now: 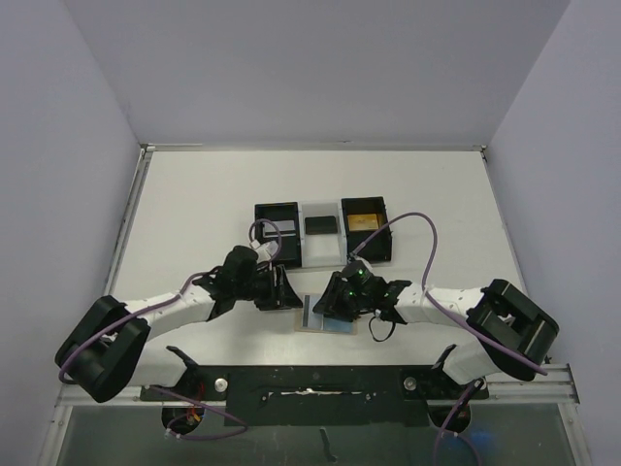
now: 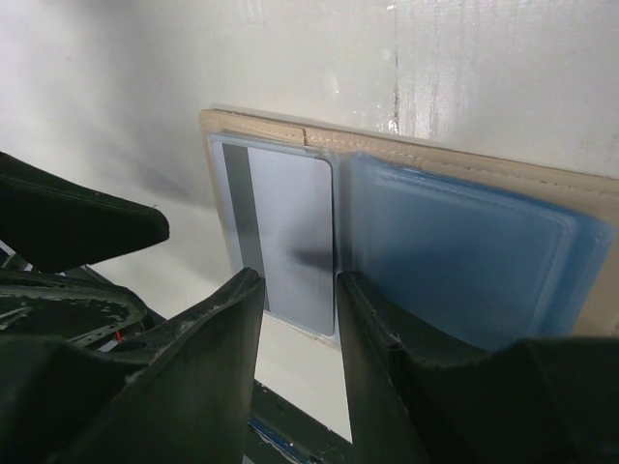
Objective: Take the credit cards out of the card holder
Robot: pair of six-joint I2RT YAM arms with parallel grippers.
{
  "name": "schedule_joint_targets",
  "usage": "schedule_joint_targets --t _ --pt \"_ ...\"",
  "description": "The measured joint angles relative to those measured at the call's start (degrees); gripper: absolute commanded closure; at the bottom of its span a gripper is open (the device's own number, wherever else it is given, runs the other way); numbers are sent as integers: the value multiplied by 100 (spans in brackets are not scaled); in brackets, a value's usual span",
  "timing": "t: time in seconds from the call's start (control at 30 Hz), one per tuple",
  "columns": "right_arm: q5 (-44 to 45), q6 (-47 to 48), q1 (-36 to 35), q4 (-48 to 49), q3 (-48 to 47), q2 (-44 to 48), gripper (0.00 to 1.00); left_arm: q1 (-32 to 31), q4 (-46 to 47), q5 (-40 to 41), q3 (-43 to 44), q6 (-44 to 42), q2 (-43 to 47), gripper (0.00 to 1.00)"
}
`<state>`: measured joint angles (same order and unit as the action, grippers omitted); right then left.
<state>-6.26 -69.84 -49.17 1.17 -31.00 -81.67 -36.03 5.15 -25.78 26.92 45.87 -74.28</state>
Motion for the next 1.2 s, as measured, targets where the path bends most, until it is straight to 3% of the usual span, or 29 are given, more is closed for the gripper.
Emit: schedule_joint_targets --t 0.27,0.37,0.87,1.2 --pt "0 -31 50 -28 -4 -2 67 -229 118 -109 114 -7 -581 70" --pt "-11 -37 90 -28 9 -2 68 -328 205 -109 186 -15 -817 79" --pt "-181 -164 208 350 223 -4 70 -407 463 -83 188 22 -1217 91" --pt "-789 -304 579 1355 798 -4 95 -415 498 -35 184 111 -1274 92"
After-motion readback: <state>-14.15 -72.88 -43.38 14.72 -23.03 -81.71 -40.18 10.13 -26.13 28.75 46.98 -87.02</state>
